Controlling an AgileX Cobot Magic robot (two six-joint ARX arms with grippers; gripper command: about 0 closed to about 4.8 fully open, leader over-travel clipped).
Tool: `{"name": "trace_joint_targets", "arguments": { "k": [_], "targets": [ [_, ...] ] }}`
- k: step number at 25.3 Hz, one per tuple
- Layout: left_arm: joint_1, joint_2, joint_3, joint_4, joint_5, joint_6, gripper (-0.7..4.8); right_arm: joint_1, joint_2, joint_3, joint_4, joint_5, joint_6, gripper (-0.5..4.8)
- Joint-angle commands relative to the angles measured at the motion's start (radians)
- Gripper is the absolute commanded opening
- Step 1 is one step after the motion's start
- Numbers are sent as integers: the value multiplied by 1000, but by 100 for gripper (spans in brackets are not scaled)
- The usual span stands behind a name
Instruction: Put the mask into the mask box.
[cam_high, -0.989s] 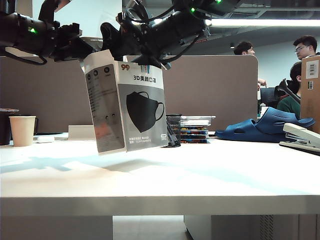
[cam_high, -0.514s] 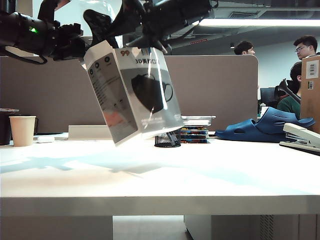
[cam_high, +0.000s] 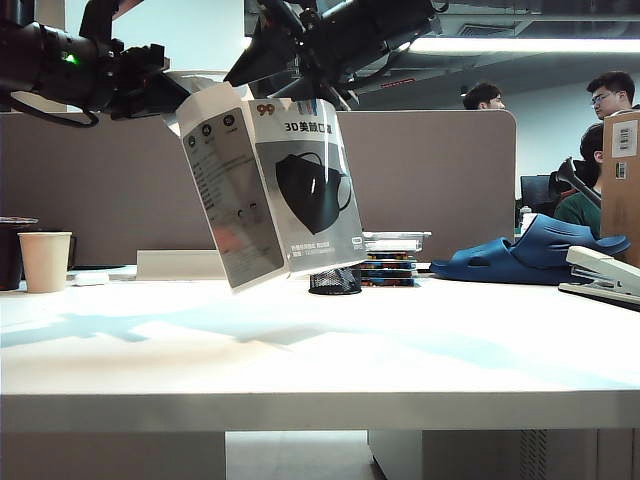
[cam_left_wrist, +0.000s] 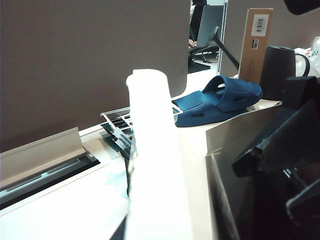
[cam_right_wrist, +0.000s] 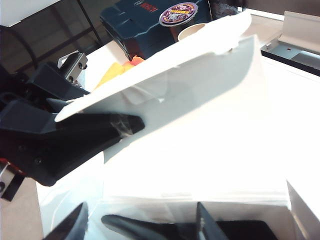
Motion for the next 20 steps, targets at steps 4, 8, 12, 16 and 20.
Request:
{"name": "trace_joint_targets", "arguments": {
  "k": [4,8,12,16,20],
  "targets": [
    [12,-6,4,36,-132,9,-5,-24,-28,2,39,12,1,99],
    [12,-6,4,31,-270,46,-5,-39,-39,2,53,23,1,30],
    [12,-6,4,-3,-295,148,-5,-43,-45,2,72,22,1,28],
    [12,-5,4,-79,-296,226,-5,-47,-48,2,146,-42,1,-2],
    [12,-5,3,-114,-295,233,-5,-47,-48,2,201,-93,11,-2]
  ]
}}
